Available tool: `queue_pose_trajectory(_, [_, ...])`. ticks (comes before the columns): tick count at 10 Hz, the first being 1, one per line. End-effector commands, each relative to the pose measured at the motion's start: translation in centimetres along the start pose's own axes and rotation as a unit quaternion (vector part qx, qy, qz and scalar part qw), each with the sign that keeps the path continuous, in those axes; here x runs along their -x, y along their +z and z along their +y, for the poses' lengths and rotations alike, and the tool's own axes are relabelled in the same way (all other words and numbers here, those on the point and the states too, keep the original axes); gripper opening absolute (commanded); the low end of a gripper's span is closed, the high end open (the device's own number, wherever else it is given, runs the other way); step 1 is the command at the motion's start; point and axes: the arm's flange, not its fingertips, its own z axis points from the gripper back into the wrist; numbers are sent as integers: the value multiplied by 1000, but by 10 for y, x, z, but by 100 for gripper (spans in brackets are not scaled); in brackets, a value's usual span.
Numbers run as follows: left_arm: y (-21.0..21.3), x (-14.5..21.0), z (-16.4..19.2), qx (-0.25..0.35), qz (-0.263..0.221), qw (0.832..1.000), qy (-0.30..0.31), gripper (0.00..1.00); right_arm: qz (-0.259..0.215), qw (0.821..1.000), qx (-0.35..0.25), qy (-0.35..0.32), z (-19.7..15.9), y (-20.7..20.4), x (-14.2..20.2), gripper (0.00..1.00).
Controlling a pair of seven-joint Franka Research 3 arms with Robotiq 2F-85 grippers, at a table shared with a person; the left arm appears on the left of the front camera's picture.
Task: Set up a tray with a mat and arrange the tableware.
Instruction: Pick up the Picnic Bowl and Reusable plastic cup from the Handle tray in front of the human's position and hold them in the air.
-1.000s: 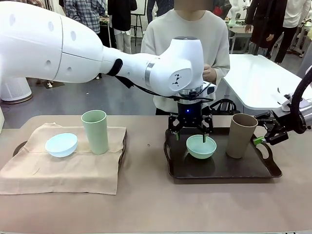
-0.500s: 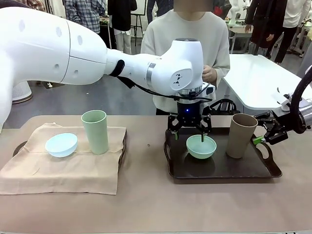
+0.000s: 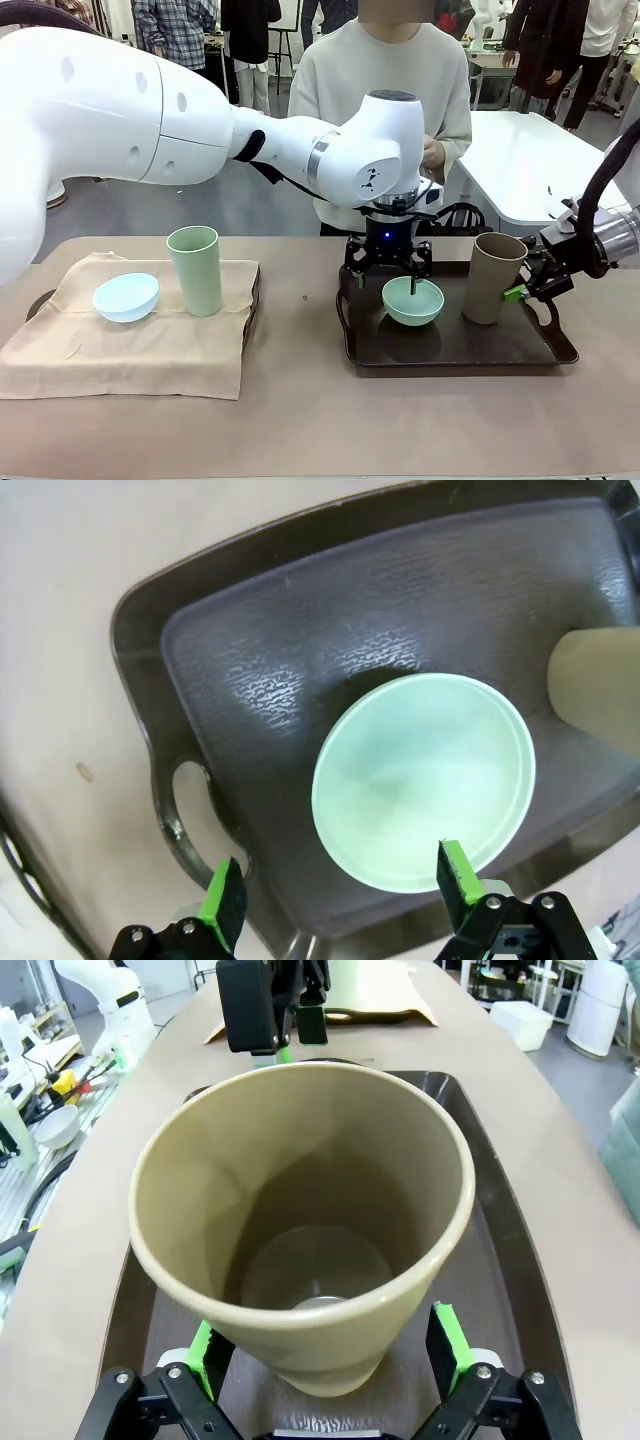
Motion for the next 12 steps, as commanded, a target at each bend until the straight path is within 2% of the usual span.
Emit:
queue_pose_trajectory(1, [-3, -10, -5, -16, -15, 1000, 12, 100, 3, 1000, 0, -18, -2, -5, 3, 100])
queue_pose_trajectory(8, [-39, -27, -9, -12, 5, 1000, 6, 100, 7, 999, -23, -37, -16, -39, 3, 100])
queue_pose_trajectory(9, [-40, -26, -8, -5, 1, 1000, 2, 44, 2, 999, -26, -39, -17, -39, 4, 41])
queue_pose_trajectory(10, [-38, -26, -7, -3, 0, 1000, 5, 43, 0, 999, -22, -40, -18, -38, 5, 40])
queue_pose_trajectory(11, [-36, -26, -7, -2, -2, 1000, 6, 0, -1, 999, -22, -40, -18, -38, 5, 0])
queue_pose_trajectory(12, [-35, -25, -7, -1, -2, 1000, 8, 37, 0, 999, -22, -40, -18, -37, 5, 38])
